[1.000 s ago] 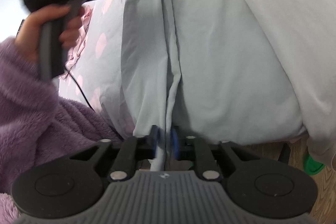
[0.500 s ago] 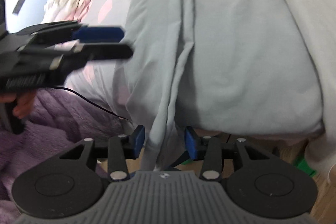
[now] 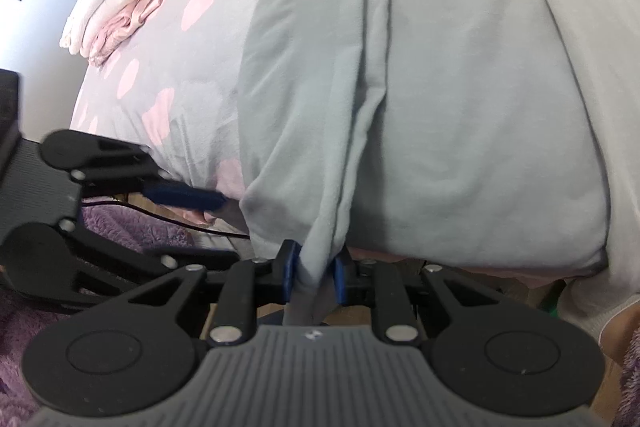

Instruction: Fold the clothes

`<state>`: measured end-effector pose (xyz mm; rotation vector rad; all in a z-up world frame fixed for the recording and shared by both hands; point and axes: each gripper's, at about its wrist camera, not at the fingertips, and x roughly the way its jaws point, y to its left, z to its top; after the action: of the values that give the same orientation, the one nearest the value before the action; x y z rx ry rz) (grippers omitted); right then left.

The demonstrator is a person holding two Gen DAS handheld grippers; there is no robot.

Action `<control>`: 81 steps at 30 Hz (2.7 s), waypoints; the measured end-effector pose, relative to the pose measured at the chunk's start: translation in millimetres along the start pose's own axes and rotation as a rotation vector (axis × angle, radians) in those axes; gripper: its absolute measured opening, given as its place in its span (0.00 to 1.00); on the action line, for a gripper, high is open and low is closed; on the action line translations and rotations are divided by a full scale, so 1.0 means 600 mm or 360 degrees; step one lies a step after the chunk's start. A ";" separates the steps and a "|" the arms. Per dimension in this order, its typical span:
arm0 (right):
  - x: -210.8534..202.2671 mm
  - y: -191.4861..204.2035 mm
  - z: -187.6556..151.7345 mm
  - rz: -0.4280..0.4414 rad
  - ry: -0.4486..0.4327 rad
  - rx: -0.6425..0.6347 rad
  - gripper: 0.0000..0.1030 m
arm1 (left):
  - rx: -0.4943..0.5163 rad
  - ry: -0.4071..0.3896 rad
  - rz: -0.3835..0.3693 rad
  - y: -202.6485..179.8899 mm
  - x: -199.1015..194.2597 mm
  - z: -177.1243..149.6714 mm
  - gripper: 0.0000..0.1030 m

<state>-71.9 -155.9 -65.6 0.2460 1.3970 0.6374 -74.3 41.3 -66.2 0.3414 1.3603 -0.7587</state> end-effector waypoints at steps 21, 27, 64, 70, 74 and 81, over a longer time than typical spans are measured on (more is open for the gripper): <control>-0.027 -0.045 -0.026 0.0233 0.0080 0.0148 0.09 | 0.0016 0.0130 -0.0238 -0.003 -0.019 -0.028 0.04; -0.033 -0.039 -0.025 0.0193 0.0035 0.0077 0.09 | -0.0096 -0.0099 -0.0284 0.015 -0.090 -0.025 0.20; -0.088 -0.079 -0.025 -0.0125 -0.0152 -0.0057 0.21 | -0.0429 -0.0019 -0.0319 0.019 -0.048 0.063 0.03; -0.036 -0.079 0.000 -0.0033 -0.0159 0.0040 0.12 | -0.0439 -0.0042 -0.0321 0.018 -0.051 0.068 0.03; -0.026 -0.087 0.002 -0.0067 -0.0135 0.0107 0.14 | -0.0468 -0.0086 -0.0333 0.019 -0.052 0.065 0.05; -0.007 -0.096 -0.004 0.0028 -0.0063 0.0092 0.15 | -0.0547 -0.0099 -0.0315 0.016 -0.036 0.077 0.25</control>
<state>-59.1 -205.2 -92.3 0.3158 1.3780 0.6042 -33.9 25.3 -38.0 -0.0888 1.4497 -0.6756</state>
